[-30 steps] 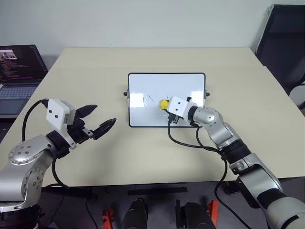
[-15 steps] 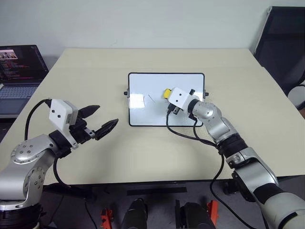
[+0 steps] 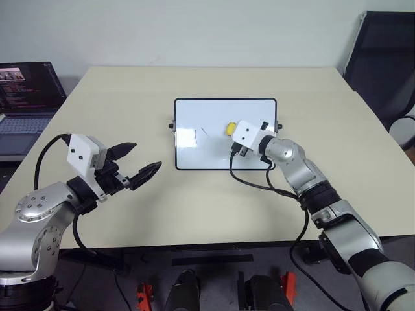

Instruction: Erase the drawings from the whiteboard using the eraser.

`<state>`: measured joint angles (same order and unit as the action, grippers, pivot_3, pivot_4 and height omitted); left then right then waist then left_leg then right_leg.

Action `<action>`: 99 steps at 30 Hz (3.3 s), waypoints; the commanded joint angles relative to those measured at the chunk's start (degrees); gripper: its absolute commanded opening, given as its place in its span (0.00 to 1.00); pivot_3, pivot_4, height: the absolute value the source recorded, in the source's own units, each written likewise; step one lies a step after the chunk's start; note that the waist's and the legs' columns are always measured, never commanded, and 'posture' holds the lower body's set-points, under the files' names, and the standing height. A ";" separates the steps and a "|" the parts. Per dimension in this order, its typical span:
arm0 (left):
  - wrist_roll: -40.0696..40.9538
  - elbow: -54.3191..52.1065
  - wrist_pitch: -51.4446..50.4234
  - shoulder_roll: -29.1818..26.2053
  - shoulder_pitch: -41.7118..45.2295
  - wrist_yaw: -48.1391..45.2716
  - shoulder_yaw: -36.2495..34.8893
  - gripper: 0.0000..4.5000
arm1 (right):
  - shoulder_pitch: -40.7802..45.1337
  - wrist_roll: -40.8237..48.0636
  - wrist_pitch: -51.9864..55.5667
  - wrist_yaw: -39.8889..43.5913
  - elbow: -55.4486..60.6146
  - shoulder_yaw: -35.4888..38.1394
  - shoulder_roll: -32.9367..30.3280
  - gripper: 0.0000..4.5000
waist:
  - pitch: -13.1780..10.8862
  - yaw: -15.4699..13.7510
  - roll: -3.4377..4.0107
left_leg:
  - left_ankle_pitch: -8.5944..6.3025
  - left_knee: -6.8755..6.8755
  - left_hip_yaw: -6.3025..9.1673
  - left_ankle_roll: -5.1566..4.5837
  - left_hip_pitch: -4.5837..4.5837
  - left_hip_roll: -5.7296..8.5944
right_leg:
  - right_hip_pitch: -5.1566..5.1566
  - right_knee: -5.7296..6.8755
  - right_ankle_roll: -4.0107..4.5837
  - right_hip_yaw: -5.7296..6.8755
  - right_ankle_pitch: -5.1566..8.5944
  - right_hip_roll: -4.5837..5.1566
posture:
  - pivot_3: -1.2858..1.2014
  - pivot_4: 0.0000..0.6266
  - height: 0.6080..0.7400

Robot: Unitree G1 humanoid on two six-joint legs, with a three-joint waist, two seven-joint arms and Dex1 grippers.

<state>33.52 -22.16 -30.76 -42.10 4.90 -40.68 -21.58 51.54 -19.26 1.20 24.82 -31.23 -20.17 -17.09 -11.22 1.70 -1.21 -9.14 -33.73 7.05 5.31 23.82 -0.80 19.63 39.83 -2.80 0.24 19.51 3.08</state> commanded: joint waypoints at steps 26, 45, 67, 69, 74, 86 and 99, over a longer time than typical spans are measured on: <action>0.08 -1.56 0.65 -0.49 0.08 -0.04 -0.40 1.00 | 3.15 -2.27 -1.12 5.00 -4.39 -2.65 -1.24 0.25 | 0.01 0.17 -0.03 | 0.08 0.49 -0.73 -0.08 0.07 -0.03 | 0.35 -0.23 -0.17 -0.87 -0.30 -0.05 | 0.52 0.24 1.00; 0.01 -0.86 0.84 -0.70 -0.95 -0.34 -1.44 1.00 | -5.31 2.45 6.23 15.36 10.27 0.59 -4.55 0.25 | 0.08 0.20 -0.14 | 0.22 0.69 -0.91 -0.27 0.02 -0.05 | 0.37 -0.78 -0.41 -1.06 -0.60 -0.04 | 0.52 0.24 1.00; 0.22 -1.23 0.97 -0.85 -2.00 -0.50 -2.33 1.00 | 0.49 3.40 4.27 16.64 3.19 -1.15 -0.39 0.25 | 0.00 0.22 -0.11 | 0.20 0.94 -1.01 -0.23 0.38 -0.06 | 0.65 -0.84 -0.29 -1.02 -0.63 -0.04 | 0.52 0.24 1.00; 0.23 -1.24 0.92 -0.89 -2.03 -0.52 -2.33 1.00 | 0.99 2.49 3.92 13.57 2.51 -0.21 -0.45 0.25 | -0.01 0.25 -0.10 | 0.21 0.93 -1.01 -0.23 0.36 -0.06 | 0.64 -0.81 -0.29 -1.04 -0.63 -0.04 | 0.52 0.24 1.00; 0.14 -0.87 0.95 -1.04 -1.58 -0.74 -2.01 1.00 | 4.05 2.34 3.07 5.44 -1.68 2.56 0.20 0.25 | -0.01 0.30 -0.10 | 0.42 0.92 -0.99 -0.14 0.30 -0.07 | 0.64 -0.76 -0.31 -1.05 -0.68 -0.06 | 0.52 0.24 1.00; -0.09 -0.72 1.01 -0.69 -1.44 -0.98 -1.88 1.00 | -0.54 2.60 4.17 16.16 4.63 -2.12 -0.28 0.25 | 0.00 0.35 -0.12 | 0.50 0.96 -0.99 -0.17 0.31 -0.08 | 0.64 -0.78 -0.30 -1.05 -0.75 -0.06 | 0.52 0.24 1.00; -2.04 -0.12 2.19 0.21 -7.42 1.69 -5.89 1.00 | -11.26 18.25 11.89 17.83 24.65 10.45 -0.47 0.25 | 0.00 0.15 -0.11 | 0.47 1.02 -0.98 -0.13 0.39 -0.09 | 0.66 -0.83 -0.27 -1.02 -0.73 -0.05 | 0.52 0.24 1.00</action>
<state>31.50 -21.70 -29.85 -41.84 -2.28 -39.31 -25.18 41.24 -4.45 10.90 40.87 -11.54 -11.16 -17.26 -11.22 1.85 -1.33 -8.69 -32.70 6.07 5.20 24.22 -0.89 20.30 38.99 -3.05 -0.78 18.79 3.04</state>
